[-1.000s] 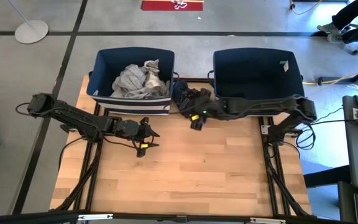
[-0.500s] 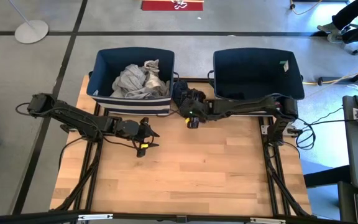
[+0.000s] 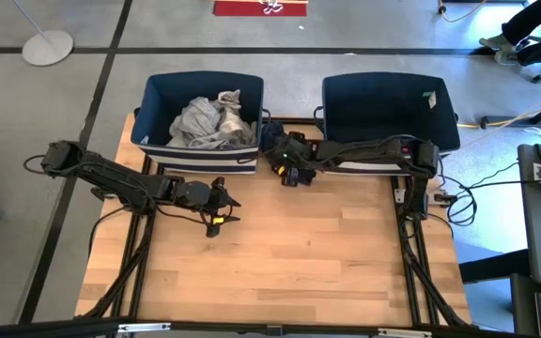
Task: Sort clothes
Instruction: Put the black underwear into the right blue bin
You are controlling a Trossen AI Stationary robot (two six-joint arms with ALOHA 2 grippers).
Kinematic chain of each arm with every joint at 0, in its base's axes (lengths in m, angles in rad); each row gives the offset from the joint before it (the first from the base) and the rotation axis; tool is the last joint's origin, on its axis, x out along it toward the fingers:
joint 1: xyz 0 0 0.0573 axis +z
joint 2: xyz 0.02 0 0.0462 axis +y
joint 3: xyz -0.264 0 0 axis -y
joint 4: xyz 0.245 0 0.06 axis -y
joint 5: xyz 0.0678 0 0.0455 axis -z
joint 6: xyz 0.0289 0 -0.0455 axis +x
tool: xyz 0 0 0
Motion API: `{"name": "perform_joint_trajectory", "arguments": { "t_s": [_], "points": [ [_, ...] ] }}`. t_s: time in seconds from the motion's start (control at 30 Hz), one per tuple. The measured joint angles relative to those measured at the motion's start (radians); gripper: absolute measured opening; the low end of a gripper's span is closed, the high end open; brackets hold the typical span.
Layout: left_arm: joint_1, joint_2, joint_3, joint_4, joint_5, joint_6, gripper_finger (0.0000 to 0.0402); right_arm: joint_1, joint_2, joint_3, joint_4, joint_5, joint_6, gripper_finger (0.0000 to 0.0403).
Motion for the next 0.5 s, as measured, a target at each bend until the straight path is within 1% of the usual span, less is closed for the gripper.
{"name": "perform_joint_trajectory", "arguments": {
  "t_s": [0.2, 0.27, 0.37, 0.5],
  "points": [
    [0.0, 0.0, 0.0, 0.007, 0.0, 0.003, 0.02, -0.001, 0.027, 0.001, -0.016, 0.0, 0.0, 0.0262],
    [0.0, 0.0, 0.0, 0.007, 0.0, 0.004, 0.02, 0.001, 0.043, 0.001, -0.017, 0.003, -0.005, 0.025],
    [0.0, 0.0, 0.0, 0.008, 0.0, 0.0, 0.02, 0.002, 0.057, 0.001, -0.026, 0.01, -0.007, 0.0207],
    [0.0, 0.0, 0.0, 0.006, 0.0, -0.002, 0.02, 0.009, 0.061, 0.001, -0.025, 0.019, -0.003, 0.012]
  ]
}}
